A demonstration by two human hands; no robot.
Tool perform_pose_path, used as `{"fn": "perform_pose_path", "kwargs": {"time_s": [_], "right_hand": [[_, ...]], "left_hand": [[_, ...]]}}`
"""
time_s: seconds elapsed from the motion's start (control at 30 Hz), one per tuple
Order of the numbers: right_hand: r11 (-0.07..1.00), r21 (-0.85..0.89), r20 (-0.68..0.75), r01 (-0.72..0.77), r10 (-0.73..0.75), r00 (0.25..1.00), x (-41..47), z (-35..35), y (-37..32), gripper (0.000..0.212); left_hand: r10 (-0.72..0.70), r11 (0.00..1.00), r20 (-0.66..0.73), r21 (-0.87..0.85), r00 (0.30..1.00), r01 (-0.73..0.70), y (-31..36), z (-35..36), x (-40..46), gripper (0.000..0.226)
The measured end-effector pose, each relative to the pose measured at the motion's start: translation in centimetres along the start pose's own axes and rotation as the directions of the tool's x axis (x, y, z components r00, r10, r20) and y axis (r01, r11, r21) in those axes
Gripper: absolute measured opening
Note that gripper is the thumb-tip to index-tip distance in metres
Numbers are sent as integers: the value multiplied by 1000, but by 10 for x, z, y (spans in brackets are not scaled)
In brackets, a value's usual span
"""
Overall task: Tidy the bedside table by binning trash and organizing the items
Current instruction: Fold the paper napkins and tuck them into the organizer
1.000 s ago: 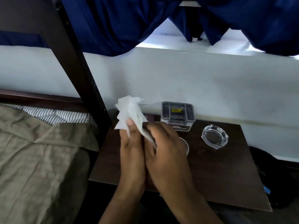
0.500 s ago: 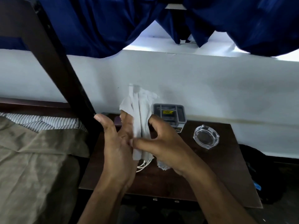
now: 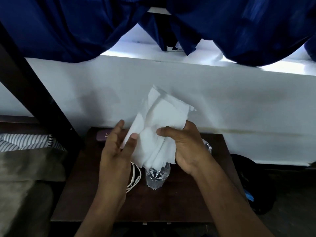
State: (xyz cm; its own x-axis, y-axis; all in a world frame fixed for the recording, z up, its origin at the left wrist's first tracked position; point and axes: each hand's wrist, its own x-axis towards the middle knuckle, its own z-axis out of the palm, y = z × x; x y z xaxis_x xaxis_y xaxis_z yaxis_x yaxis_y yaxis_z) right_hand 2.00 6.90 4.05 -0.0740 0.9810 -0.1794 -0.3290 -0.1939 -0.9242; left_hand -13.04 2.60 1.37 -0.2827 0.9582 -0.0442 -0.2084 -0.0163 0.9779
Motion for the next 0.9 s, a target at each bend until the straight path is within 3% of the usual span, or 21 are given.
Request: {"fn": "perform_pose_path", "kwargs": {"time_s": [0.07,0.1,0.2,0.27,0.37,0.47,0.63,0.7,0.8,0.9], "right_hand": [[992,106,6,-65,65,998,2,-2,1,37],[987,137,0,-83,84,996,3,-2,2,39],[987,141,-20,-80,83,996,7,-7,3,38],[993,102,-29,-63,66,997,8,-9,3,36],[997,47,-61,-69,71,996,9,-11,3,35],[996,62,-84,-60,65,994,9,-11,6,35],[989,149,-140,-19,40,989,8,-4,16,32],[983,179,-83,-39,55,995,5,0,17,34],[989,147,40,-14,8,999,2,4,18,57],[998,37,-49,58,-56,997,7,2,20,44]], "left_hand": [[-68,994,6,-82,998,68,-3,-2,-10,61],[-37,999,-12,-36,999,37,-4,-1,-9,60],[157,946,-78,297,984,-128,-2,-1,-11,55],[245,893,-122,415,962,-175,-1,-3,-13,51],[380,800,-136,544,915,-252,4,-6,-8,28],[499,686,-27,623,866,-376,2,-6,-4,15],[591,427,267,697,761,-576,-18,7,-8,24],[587,446,270,679,764,-583,-23,9,-8,26],[600,449,263,671,756,-590,-28,9,-8,24],[601,419,287,681,745,-600,-27,11,-10,24]]}}
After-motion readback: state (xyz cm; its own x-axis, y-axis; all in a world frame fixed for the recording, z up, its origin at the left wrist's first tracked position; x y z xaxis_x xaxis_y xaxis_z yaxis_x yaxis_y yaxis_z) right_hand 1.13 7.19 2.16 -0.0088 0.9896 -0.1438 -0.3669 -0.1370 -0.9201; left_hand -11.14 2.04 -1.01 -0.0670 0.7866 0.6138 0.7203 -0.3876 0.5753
